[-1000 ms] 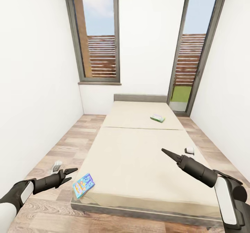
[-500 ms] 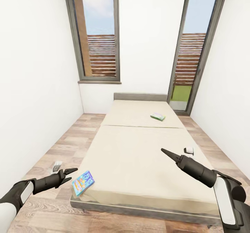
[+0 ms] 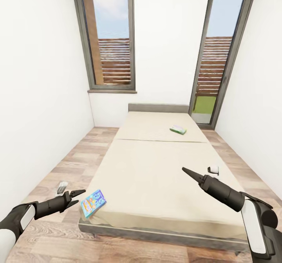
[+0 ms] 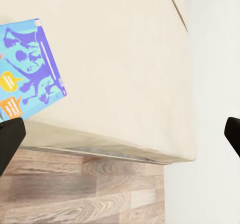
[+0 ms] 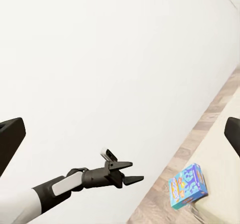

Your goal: Put all the toys in the child's room - the three board games (two on the bed and one on the table), the two jigsaw puzzles on the table, and the tennis ball on the table - inside the toy box on the table in the child's room.

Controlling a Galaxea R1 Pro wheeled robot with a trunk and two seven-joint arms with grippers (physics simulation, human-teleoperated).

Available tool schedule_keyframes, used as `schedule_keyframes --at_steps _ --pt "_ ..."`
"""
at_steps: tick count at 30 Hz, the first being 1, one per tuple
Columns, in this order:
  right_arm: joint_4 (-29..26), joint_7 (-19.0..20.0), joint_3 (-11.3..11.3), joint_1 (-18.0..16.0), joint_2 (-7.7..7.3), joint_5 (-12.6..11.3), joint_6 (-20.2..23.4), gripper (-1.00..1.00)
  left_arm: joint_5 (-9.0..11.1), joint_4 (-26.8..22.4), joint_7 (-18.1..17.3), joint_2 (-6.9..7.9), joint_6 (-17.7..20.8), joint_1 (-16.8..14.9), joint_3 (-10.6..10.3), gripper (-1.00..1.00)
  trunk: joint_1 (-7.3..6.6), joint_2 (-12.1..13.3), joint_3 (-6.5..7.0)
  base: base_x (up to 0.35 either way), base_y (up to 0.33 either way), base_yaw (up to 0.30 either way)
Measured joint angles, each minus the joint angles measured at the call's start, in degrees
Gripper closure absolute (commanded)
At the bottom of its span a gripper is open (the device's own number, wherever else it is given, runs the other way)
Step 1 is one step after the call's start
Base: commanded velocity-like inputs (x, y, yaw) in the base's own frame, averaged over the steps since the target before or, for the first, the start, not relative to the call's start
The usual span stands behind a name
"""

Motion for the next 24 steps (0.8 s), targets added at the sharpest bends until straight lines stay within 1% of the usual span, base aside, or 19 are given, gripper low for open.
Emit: schedule_keyframes --at_steps 13,17,19,20,24 --pt "0.1 0.1 0.0 0.0 -0.09 0.0 0.0 -1.00 0.0 0.0 0.0 0.17 1.1 0.0 0.0 -1.00 2.86 -5.2 -2.33 0.000 0.000 0.000" --pt "0.1 0.1 0.0 0.0 -0.09 0.0 0.0 -1.00 0.0 0.0 -0.1 0.62 1.3 0.0 0.1 -1.00 3.74 -6.8 -3.05 0.000 0.000 0.000" --pt "0.0 0.1 0.0 0.0 -0.09 0.0 0.0 -1.00 0.1 0.0 -0.4 1.23 1.5 0.0 0.1 -1.00 4.17 -7.6 -3.41 0.000 0.000 0.000" --pt "0.1 0.1 0.0 0.0 -0.10 0.0 0.0 -1.00 0.1 0.0 -0.8 1.69 1.8 0.0 0.1 -1.00 4.39 -8.0 -3.59 0.000 0.000 0.000" --pt "0.1 0.1 0.0 0.0 -0.11 0.0 0.0 -1.00 0.1 0.0 -3.0 2.63 2.3 0.0 0.0 -1.00 5.27 -9.6 -4.31 0.000 0.000 0.000"
